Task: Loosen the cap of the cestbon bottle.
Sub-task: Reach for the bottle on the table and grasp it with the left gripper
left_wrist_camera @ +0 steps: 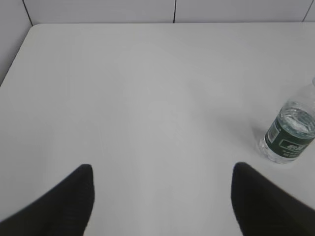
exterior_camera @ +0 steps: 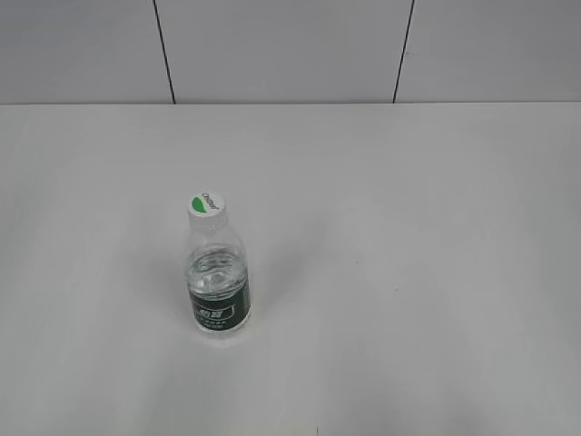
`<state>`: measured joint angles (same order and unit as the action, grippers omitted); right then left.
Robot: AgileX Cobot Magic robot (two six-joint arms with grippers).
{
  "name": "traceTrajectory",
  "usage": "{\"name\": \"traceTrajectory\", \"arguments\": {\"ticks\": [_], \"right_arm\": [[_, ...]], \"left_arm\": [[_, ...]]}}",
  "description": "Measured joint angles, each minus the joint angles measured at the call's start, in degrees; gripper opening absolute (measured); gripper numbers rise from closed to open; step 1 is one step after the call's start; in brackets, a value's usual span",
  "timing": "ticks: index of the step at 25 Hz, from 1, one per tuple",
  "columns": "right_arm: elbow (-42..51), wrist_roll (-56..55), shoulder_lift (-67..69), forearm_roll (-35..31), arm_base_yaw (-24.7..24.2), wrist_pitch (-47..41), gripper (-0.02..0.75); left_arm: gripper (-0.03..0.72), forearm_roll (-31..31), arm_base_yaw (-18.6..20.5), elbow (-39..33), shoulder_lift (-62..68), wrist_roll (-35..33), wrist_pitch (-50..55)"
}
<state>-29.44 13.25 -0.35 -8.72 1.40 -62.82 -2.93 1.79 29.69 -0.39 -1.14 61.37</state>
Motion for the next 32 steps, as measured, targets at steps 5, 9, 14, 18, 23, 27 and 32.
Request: {"name": "traceTrajectory", "arguments": {"ticks": [5, 9, 14, 18, 23, 27, 32], "right_arm": [[0.00, 0.00, 0.00, 0.00, 0.00, 0.00, 0.568], [0.00, 0.00, 0.00, 0.00, 0.00, 0.00, 0.568], [0.00, 0.00, 0.00, 0.00, 0.00, 0.00, 0.568], [0.00, 0.00, 0.00, 0.00, 0.00, 0.00, 0.568], [0.00, 0.00, 0.00, 0.00, 0.00, 0.00, 0.568], [0.00, 0.00, 0.00, 0.00, 0.00, 0.00, 0.568], [0.00, 0.00, 0.00, 0.00, 0.00, 0.00, 0.568]], "left_arm": [[0.503, 0.00, 0.00, 0.00, 0.00, 0.00, 0.00], [0.494, 0.00, 0.00, 0.00, 0.00, 0.00, 0.00], [0.476, 0.00, 0.00, 0.00, 0.00, 0.00, 0.00], [0.464, -0.35, 0.00, 0.00, 0.00, 0.00, 0.00], [0.461, -1.47, 0.00, 0.29, 0.00, -0.49, -0.51], [0.459, -3.15, 0.00, 0.92, 0.00, -3.45, -6.61], [0.458, -8.12, 0.00, -3.54, 1.08, -8.24, -20.88]]}}
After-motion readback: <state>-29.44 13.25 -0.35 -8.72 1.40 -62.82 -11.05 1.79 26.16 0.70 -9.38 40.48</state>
